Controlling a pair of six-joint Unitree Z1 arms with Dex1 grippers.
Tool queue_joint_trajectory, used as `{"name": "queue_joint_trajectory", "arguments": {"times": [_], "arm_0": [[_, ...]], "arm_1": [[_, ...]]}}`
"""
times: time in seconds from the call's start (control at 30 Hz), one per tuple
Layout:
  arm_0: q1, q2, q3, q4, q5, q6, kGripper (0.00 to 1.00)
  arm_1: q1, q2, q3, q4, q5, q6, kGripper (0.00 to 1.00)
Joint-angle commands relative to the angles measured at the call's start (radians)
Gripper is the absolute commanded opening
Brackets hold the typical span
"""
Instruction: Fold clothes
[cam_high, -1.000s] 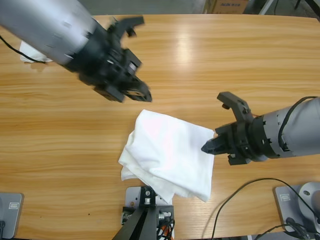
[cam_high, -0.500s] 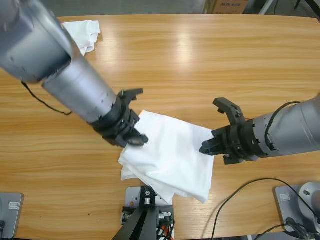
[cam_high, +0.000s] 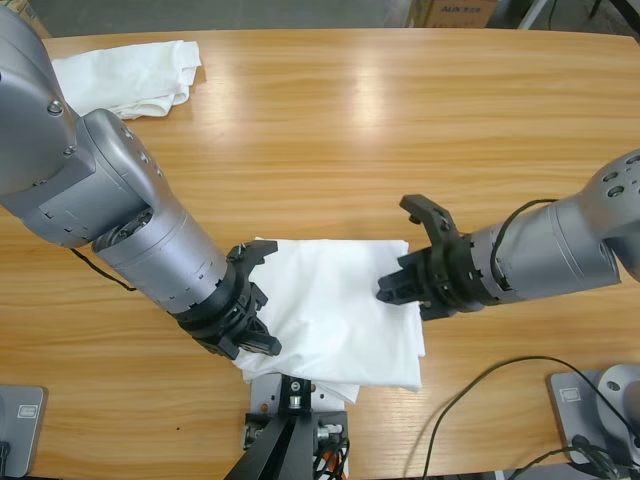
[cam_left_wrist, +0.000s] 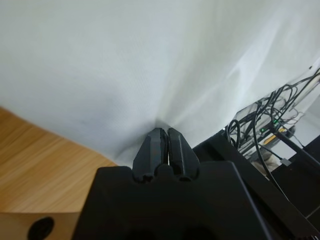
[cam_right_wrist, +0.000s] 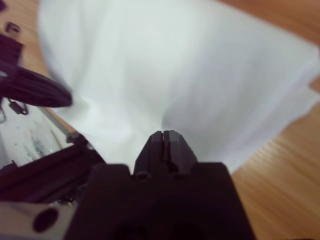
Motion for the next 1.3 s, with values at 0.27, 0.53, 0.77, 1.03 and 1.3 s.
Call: {"name": "queue_joint_trajectory", "arguments": {"times": [0.27,0.53,0.77,1.03,1.3], "arm_0": [[-0.012,0.019,0.066,-0.027,-0.013,-0.007,0.0],[-0.012,0.011,0.104,-0.027,-0.014,-0.004,0.0],[-0.012,0.006,0.113,-0.037,-0.014,-0.005,0.0],[0.011,-0.073,0.108,-0.038,-0.001,-0.007,0.0],[0.118,-0.233,0.057,0.005,0.102,0.015,0.0]], "arm_1": [[-0.014,0.188,0.03,-0.136,0.067,-0.047,0.0],[-0.178,0.203,0.058,-0.19,0.047,-0.177,0.0],[-0.258,0.147,0.058,-0.139,0.033,-0.231,0.0],[-0.247,-0.152,-0.013,0.139,-0.109,-0.24,0.0],[-0.043,-0.348,-0.12,0.336,-0.144,-0.153,0.0]]}}
